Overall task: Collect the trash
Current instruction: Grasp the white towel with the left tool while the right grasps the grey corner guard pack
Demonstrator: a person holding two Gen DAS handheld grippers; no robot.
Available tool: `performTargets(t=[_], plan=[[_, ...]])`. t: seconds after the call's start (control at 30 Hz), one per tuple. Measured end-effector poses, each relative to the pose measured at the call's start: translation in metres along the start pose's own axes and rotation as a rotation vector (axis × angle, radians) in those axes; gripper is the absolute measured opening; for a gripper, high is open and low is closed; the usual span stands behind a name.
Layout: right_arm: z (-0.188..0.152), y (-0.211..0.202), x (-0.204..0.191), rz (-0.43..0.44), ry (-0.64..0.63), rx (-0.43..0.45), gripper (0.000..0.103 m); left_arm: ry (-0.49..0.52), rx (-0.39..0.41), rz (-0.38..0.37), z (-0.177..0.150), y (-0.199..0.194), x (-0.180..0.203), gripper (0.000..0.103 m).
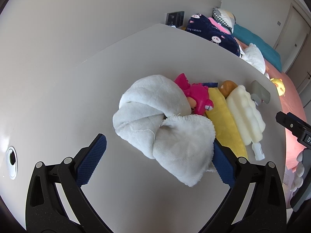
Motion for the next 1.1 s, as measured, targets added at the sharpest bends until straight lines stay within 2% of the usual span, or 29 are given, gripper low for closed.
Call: performTargets(t=[0.27,0.3,0.33,0.4,0.53,0.63,0.9,0.97,1.0,1.1], plan=[[0.016,0.022,-0.009,-0.009,-0.041,-0.009,0.1,0.037,-0.002,0.035,0.004,0.013,-0.002,0.097],[0.018,0.026,-0.011,-0.015,-0.051,-0.012,0.1,0.04,0.002,0.035,0.004,0.014,-0.002,0.091],[0.02,0.029,-0.012,-0.019,-0.059,-0.014,0.1,0.041,-0.002,0.029,0.004,0.015,-0.001,0.081],[0.024,0.035,-0.014,-0.029,-0.075,-0.018,0.1,0.03,-0.009,0.03,0.004,0.019,-0.004,0.07],[0.031,0.046,-0.017,-0.047,-0.101,-0.03,0.1,0.052,0.011,0.05,0.003,0.019,-0.006,0.06],[0.034,0.052,-0.019,-0.019,-0.095,-0.038,0.1,0.09,0.01,0.068,0.001,0.019,-0.002,0.058],[0.04,0.067,-0.026,0.046,-0.094,-0.07,0.099,0.087,0.015,0.055,0.001,0.018,-0.004,0.058],[0.04,0.07,-0.03,0.057,-0.113,-0.071,0.084,0.088,0.017,0.052,0.001,0.018,-0.003,0.058],[0.041,0.07,-0.03,0.055,-0.11,-0.067,0.068,0.086,0.019,0.05,0.001,0.018,-0.004,0.058],[0.043,0.071,-0.029,0.065,-0.091,-0.065,0.063,0.071,0.021,0.041,0.001,0.018,-0.005,0.058]])
Point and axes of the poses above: each gripper's, at about its wrist camera, not at the fingertips, and y roughly the way its jaws point, x to its right, z to its top, the point moved 5 cm from there along y, roughly the way its jaws point
